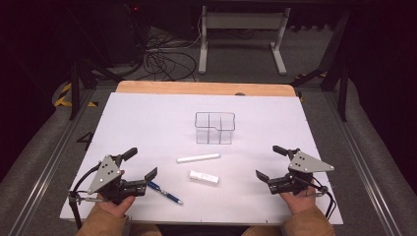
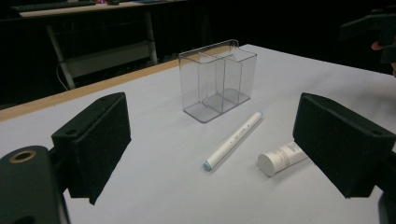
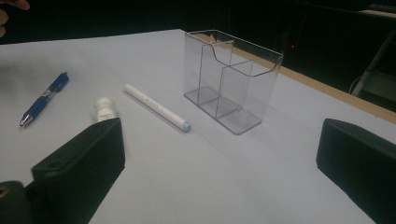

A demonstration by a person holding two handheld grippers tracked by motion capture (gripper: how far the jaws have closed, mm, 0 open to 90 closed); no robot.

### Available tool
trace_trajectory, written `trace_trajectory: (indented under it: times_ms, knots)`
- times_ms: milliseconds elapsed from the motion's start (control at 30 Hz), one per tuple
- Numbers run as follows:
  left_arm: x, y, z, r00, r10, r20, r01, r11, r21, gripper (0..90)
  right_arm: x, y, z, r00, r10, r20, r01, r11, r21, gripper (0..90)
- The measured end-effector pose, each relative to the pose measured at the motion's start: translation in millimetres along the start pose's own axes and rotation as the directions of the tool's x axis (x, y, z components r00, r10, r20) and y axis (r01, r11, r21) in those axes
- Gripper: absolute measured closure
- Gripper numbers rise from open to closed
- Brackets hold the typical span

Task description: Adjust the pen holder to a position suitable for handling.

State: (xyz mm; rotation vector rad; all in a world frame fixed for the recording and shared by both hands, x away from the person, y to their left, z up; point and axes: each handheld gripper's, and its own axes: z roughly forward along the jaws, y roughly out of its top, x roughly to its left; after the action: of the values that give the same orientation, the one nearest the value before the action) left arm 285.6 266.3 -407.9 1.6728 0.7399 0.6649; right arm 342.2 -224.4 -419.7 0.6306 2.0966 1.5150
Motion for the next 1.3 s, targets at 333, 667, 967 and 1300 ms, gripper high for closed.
trace_trajectory:
  times_ms: [333,667,967,1300]
  knots:
    - [1.6,0.7,-1.9,0.9998,0.019,-0.008,-0.019,0.9998,0.011,12.2,1.1,1.0,0.7,1.0000,0.005,0.004,-0.005,1.000,0.003,3.2]
    - [3.5,1.1,-4.1,0.9998,0.014,-0.016,-0.014,0.9998,0.012,12.6,2.7,2.0,2.0,0.9999,0.012,-0.003,-0.012,1.000,0.002,4.6]
    - [5.8,1.5,-5.2,0.9999,0.003,-0.014,-0.003,0.9998,0.018,13.5,6.2,9.9,12.4,0.9994,0.019,-0.031,-0.019,1.000,0.006,5.1]
    - [5.8,2.4,-5.5,0.9997,0.009,-0.021,-0.008,0.9997,0.022,13.6,16.3,20.0,27.3,0.9973,0.010,-0.072,-0.008,1.000,0.022,5.4]
